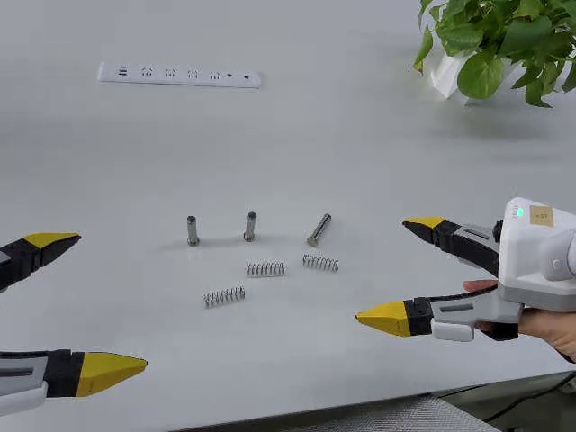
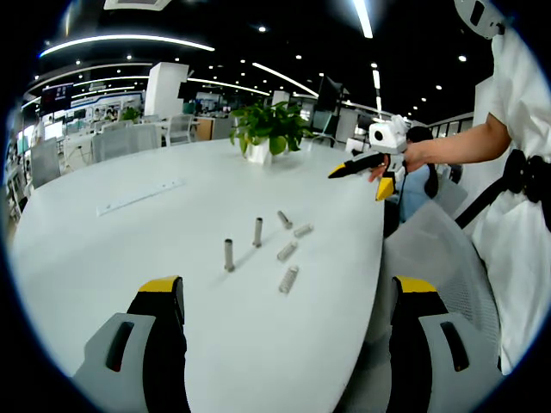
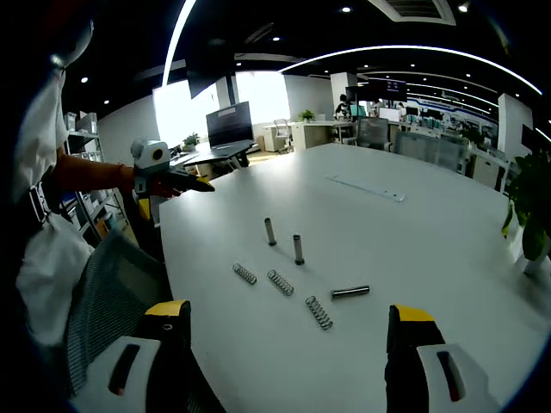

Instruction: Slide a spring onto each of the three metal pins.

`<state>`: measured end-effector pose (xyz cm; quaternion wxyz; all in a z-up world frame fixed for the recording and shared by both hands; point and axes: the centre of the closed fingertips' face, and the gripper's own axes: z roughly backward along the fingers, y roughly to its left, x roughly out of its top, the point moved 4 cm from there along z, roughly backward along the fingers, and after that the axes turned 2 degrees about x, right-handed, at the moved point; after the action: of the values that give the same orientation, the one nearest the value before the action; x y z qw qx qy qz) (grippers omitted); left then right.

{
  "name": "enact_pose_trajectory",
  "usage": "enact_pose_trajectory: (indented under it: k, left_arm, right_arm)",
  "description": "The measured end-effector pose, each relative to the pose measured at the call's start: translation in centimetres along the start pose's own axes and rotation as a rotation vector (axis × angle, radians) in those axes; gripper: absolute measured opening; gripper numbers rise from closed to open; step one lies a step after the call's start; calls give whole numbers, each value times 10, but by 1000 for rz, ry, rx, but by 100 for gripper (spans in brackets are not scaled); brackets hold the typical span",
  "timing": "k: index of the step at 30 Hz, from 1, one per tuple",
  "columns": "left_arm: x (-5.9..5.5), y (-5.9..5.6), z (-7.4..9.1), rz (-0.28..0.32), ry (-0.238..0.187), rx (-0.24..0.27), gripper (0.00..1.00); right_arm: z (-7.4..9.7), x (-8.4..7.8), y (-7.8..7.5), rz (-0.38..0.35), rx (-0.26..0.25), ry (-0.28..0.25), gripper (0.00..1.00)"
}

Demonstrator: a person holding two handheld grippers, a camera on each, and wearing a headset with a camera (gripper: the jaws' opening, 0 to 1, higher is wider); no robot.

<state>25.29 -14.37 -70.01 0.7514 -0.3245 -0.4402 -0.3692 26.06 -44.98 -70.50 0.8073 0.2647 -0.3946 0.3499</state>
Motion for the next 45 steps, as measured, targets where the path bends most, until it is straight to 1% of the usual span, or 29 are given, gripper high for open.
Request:
enact_pose_trajectory:
  k: [9,14,16,17,18,19,20,21,22,25,31,34,35,37,38,40,41,45]
  left_arm:
    - [-1,1,0,7,-4,3,99]
    - [-1,2,0,8,-7,2,99]
    - [-2,2,0,11,-8,2,99]
    - [-2,3,0,11,-8,3,99]
    - [-2,3,-1,12,-9,2,99]
    - [-2,3,-1,14,-10,2,99]
    - [-2,3,-1,15,-12,2,99]
    - [-3,3,-1,15,-12,2,99]
    - [-3,3,-1,16,-12,2,99]
    - [-3,3,-1,19,-14,0,99]
    - [-4,3,-2,29,-18,-1,99]
    - [-4,2,-2,33,-21,-3,99]
    - [-4,2,-2,35,-23,-3,99]
    - [-5,2,-2,39,-24,-4,99]
    - [-5,3,-3,42,-24,-5,99]
    - [-6,3,-3,45,-25,-7,99]
    - [-6,3,-3,47,-26,-8,99]
    - [-7,3,-4,57,-29,-10,98]
  right_arm:
    - [-10,10,-10,-30,-18,8,87]
    - [-17,15,-19,-66,-41,15,82]
    - [-20,15,-23,-78,-56,28,79]
    - [-24,14,-32,-98,-71,49,77]
    - [-25,11,-36,-119,-88,73,75]
    - [-27,10,-41,-130,-96,81,72]
    - [-28,10,-46,-155,-114,85,71]
    - [-28,9,-47,-182,-129,100,72]
    - [-30,9,-48,-205,-130,100,72]
    - [-33,14,-51,-259,-142,78,68]
    - [-43,16,-52,-304,-147,101,66]
    - [-48,18,-53,-353,-162,100,63]
    - [-50,17,-54,-388,-171,105,61]
    - [-52,17,-57,-407,-184,104,57]
    - [-53,16,-60,-433,-207,112,56]
    - [-55,16,-63,-451,-228,115,52]
    - [-55,15,-65,-473,-243,123,50]
    - [-59,13,-72,-520,-279,137,43]
